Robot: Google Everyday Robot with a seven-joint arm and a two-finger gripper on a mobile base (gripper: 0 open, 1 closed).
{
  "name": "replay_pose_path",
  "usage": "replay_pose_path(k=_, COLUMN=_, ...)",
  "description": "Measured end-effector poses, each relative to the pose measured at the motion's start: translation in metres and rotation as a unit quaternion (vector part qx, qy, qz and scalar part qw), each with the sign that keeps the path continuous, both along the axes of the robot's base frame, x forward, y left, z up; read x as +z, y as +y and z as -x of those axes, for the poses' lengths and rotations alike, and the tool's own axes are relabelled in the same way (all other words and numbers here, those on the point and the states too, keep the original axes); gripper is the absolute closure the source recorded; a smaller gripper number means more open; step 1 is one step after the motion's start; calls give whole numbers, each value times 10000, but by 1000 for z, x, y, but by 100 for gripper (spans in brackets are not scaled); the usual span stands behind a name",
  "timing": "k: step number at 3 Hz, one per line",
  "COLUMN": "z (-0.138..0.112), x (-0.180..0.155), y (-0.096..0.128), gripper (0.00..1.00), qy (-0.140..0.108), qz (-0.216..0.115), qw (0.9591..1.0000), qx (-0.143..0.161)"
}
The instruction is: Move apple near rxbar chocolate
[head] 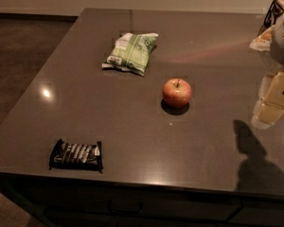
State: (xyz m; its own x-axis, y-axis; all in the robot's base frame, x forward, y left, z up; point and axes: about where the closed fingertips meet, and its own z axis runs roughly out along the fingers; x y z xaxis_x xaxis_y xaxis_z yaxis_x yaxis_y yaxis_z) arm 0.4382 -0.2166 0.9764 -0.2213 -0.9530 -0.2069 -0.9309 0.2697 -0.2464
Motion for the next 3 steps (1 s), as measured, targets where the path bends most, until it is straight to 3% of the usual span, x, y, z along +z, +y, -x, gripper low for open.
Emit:
replay_pose_path(k=1, z=0, x=0, y=0, gripper=0, qy=-9, qz=-2, qw=10000, qx=-1)
replay_pose_path(k=2, z=-19, x=-3, y=14, gripper=0, qy=-37, qz=-220, qw=9997, qx=18)
replay_pose_path(k=3, z=-50, x=-21, y=40, gripper=0, qy=3, qz=-667, qw=9978, qx=-34)
